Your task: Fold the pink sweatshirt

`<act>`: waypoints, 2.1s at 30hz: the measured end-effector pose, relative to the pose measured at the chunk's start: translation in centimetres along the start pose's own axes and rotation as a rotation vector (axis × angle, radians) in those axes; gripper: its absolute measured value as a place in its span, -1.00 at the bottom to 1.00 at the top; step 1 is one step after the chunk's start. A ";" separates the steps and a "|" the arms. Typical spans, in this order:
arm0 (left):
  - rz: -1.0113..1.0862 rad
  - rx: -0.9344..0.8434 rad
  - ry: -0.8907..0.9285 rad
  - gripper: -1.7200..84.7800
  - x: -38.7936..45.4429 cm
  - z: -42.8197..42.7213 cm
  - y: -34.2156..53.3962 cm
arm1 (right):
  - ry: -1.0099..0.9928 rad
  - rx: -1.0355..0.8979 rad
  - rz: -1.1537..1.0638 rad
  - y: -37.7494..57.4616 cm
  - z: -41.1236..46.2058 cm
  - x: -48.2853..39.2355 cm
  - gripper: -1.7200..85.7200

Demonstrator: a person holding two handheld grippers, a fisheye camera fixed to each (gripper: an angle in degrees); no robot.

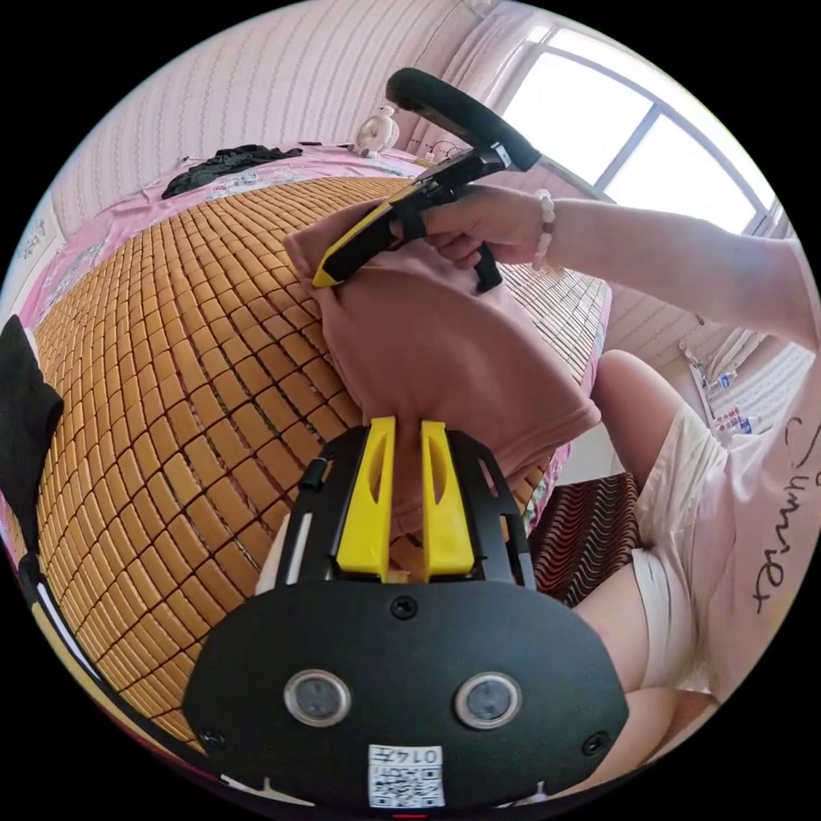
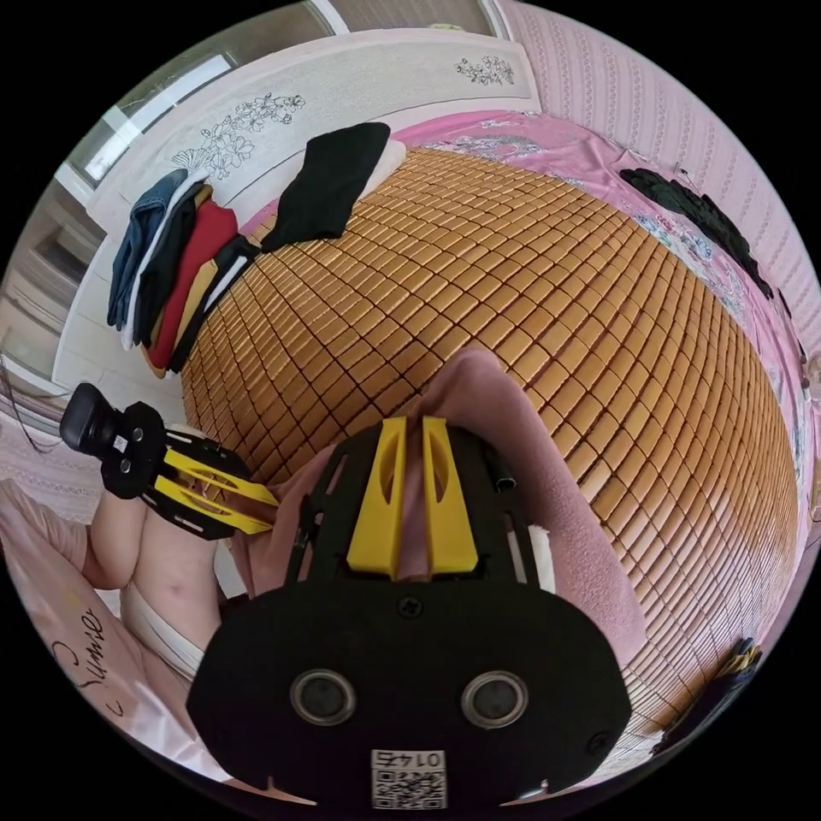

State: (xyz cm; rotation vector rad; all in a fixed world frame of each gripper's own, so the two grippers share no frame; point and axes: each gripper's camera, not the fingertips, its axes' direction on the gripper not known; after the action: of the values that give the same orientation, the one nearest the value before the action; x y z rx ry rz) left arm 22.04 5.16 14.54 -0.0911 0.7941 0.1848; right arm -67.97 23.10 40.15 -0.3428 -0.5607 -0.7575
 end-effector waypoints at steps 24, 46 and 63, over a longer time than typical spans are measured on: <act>-0.102 -0.013 0.079 -0.65 -3.2 0.1 -0.9 | -0.206 -0.428 -0.104 -12.0 7.3 9.7 -0.78; 0.143 0.072 0.055 -0.85 14.1 -4.5 -2.3 | -0.054 0.315 -0.124 16.9 -22.8 2.8 -0.83; -0.620 0.579 -0.503 -0.80 -3.7 -29.5 6.3 | -0.078 0.261 -0.865 -33.9 -27.9 -14.6 -0.81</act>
State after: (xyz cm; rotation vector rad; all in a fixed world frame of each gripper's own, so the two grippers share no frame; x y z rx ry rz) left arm -2.42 6.39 -3.50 0.2504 0.2658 -0.5930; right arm -91.30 -5.52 12.31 0.1396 -0.8845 -1.4846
